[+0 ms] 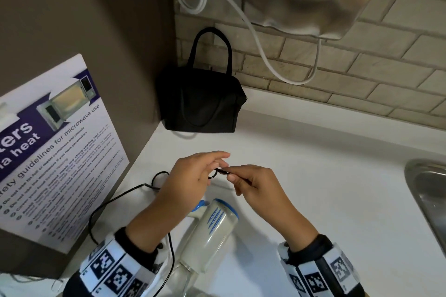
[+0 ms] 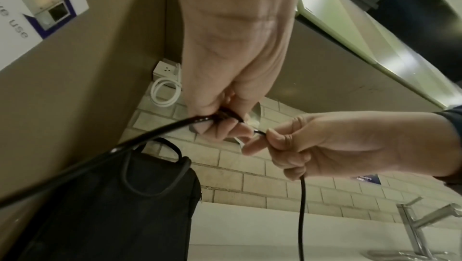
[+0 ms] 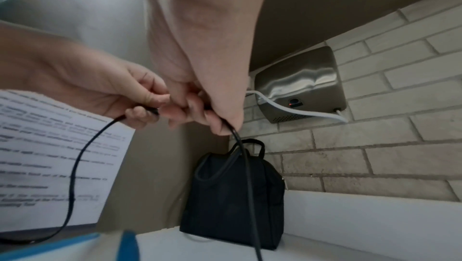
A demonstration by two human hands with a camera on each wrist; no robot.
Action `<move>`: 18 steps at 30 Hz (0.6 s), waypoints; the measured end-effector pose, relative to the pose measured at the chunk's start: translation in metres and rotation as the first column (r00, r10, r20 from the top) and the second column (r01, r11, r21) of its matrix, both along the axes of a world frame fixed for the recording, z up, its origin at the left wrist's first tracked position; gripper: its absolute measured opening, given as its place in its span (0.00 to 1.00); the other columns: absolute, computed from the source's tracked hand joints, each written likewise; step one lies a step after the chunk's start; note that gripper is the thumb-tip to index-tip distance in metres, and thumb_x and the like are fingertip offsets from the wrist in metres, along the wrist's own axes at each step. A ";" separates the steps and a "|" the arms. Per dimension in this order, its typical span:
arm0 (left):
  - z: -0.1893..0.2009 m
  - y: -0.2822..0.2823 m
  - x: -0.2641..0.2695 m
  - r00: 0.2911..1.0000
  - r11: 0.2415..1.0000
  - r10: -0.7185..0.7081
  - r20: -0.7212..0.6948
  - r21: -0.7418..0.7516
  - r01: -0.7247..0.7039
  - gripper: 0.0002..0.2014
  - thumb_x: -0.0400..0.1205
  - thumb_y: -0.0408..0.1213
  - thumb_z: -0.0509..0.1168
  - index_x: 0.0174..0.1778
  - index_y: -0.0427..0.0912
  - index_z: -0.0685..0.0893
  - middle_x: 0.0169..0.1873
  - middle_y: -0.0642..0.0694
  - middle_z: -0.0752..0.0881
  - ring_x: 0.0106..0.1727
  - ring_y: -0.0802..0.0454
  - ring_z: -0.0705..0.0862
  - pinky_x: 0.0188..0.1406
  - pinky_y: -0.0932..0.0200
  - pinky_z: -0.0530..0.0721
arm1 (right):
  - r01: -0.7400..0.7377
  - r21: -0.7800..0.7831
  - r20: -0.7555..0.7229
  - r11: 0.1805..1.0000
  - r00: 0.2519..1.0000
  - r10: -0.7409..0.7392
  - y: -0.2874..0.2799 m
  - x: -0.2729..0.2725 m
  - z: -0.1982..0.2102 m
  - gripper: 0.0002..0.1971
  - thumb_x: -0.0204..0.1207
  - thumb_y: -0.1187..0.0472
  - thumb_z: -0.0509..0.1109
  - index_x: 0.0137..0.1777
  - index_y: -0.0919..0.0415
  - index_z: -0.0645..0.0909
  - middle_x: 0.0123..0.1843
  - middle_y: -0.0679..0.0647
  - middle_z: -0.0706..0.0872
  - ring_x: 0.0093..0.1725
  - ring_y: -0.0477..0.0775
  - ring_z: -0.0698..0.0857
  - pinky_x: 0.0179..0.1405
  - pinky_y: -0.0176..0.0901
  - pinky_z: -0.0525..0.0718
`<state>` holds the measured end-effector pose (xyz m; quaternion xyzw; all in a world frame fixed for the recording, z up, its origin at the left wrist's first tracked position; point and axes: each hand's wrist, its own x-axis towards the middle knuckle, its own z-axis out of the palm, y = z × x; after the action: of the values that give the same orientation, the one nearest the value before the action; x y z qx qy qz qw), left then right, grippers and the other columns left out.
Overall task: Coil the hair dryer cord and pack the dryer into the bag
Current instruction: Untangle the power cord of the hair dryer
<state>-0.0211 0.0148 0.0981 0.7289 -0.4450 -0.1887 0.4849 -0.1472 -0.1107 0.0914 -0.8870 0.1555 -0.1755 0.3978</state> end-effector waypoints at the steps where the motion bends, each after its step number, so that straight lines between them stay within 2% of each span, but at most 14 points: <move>1: -0.002 -0.001 -0.001 1.000 1.000 0.016 0.023 -0.007 -0.016 0.27 0.83 0.21 0.55 0.59 0.62 0.80 0.50 0.58 0.88 0.50 0.74 0.82 0.42 0.71 0.83 | 0.004 -0.007 -0.014 1.000 1.000 -0.004 0.002 0.001 -0.001 0.11 0.81 0.62 0.66 0.59 0.52 0.87 0.27 0.42 0.80 0.33 0.39 0.78 0.36 0.22 0.70; 3: -0.003 -0.002 0.001 0.998 0.998 0.062 0.025 -0.019 -0.061 0.22 0.85 0.24 0.56 0.62 0.59 0.80 0.49 0.56 0.87 0.47 0.71 0.83 0.41 0.73 0.83 | 0.012 0.002 -0.047 1.000 0.999 -0.012 0.000 0.000 0.000 0.09 0.81 0.58 0.66 0.52 0.54 0.89 0.28 0.46 0.82 0.33 0.42 0.79 0.34 0.25 0.71; 5: -0.002 0.001 0.007 0.993 0.993 0.116 0.027 -0.017 -0.115 0.17 0.84 0.29 0.60 0.64 0.51 0.82 0.47 0.52 0.88 0.42 0.64 0.85 0.41 0.72 0.84 | 0.041 0.012 -0.072 0.999 0.997 -0.040 -0.009 -0.004 0.000 0.08 0.80 0.55 0.68 0.45 0.55 0.89 0.29 0.48 0.84 0.32 0.45 0.80 0.34 0.30 0.74; 6: -0.001 0.003 0.012 0.990 0.990 0.139 0.038 -0.005 -0.139 0.14 0.83 0.32 0.63 0.62 0.49 0.83 0.45 0.51 0.89 0.42 0.59 0.86 0.42 0.68 0.86 | 0.068 0.033 -0.074 0.997 0.995 -0.065 -0.014 -0.007 0.001 0.08 0.78 0.55 0.70 0.42 0.55 0.88 0.28 0.47 0.84 0.31 0.46 0.79 0.33 0.33 0.75; 8: -0.001 0.008 0.021 0.984 0.982 0.176 0.036 0.057 -0.178 0.07 0.80 0.41 0.68 0.52 0.46 0.87 0.38 0.49 0.89 0.40 0.52 0.87 0.43 0.56 0.88 | 0.122 0.120 -0.053 0.985 0.992 -0.116 -0.023 -0.015 0.003 0.07 0.77 0.56 0.71 0.39 0.54 0.88 0.27 0.42 0.83 0.28 0.44 0.76 0.32 0.37 0.76; 10: -0.003 0.011 0.026 0.979 0.969 0.203 0.014 0.140 -0.203 0.13 0.79 0.50 0.67 0.41 0.43 0.88 0.31 0.47 0.87 0.35 0.49 0.85 0.41 0.53 0.85 | 0.147 0.181 -0.016 0.972 0.989 -0.147 -0.028 -0.020 0.006 0.07 0.77 0.55 0.71 0.38 0.49 0.88 0.32 0.42 0.85 0.29 0.42 0.76 0.30 0.39 0.77; 12: -0.005 0.011 0.026 0.973 0.957 0.227 0.039 0.176 -0.230 0.20 0.81 0.53 0.63 0.34 0.39 0.85 0.27 0.43 0.84 0.32 0.46 0.82 0.37 0.55 0.80 | 0.150 0.188 0.014 0.971 0.988 -0.155 -0.027 -0.021 0.009 0.07 0.77 0.53 0.70 0.40 0.48 0.89 0.35 0.46 0.86 0.28 0.43 0.75 0.27 0.39 0.77; 15: -0.005 0.007 0.021 0.964 0.955 0.261 0.042 0.132 -0.265 0.20 0.84 0.51 0.59 0.34 0.39 0.82 0.28 0.47 0.83 0.32 0.52 0.81 0.32 0.63 0.75 | 0.149 0.190 0.047 0.970 0.986 -0.160 -0.023 -0.017 0.008 0.07 0.78 0.55 0.70 0.42 0.51 0.90 0.34 0.41 0.85 0.29 0.41 0.76 0.31 0.28 0.72; 17: -0.005 0.004 0.017 0.964 0.957 0.254 0.073 0.123 -0.261 0.18 0.86 0.48 0.56 0.36 0.41 0.81 0.29 0.51 0.82 0.34 0.56 0.82 0.32 0.65 0.76 | 0.134 0.175 0.065 0.975 0.987 -0.147 -0.020 -0.013 0.007 0.07 0.78 0.56 0.70 0.43 0.53 0.90 0.32 0.42 0.83 0.29 0.42 0.76 0.31 0.27 0.71; 18: -0.005 0.002 0.014 0.968 0.963 0.229 0.107 0.119 -0.241 0.17 0.86 0.45 0.55 0.37 0.41 0.80 0.30 0.53 0.82 0.34 0.58 0.82 0.30 0.69 0.75 | 0.122 0.158 0.074 0.980 0.988 -0.135 -0.018 -0.011 0.006 0.07 0.78 0.56 0.70 0.43 0.54 0.90 0.31 0.44 0.82 0.30 0.42 0.76 0.31 0.27 0.71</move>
<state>-0.0070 0.0171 0.0933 0.8148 -0.3641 -0.1249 0.4337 -0.1583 -0.1291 0.0977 -0.8337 0.2087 -0.2256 0.4587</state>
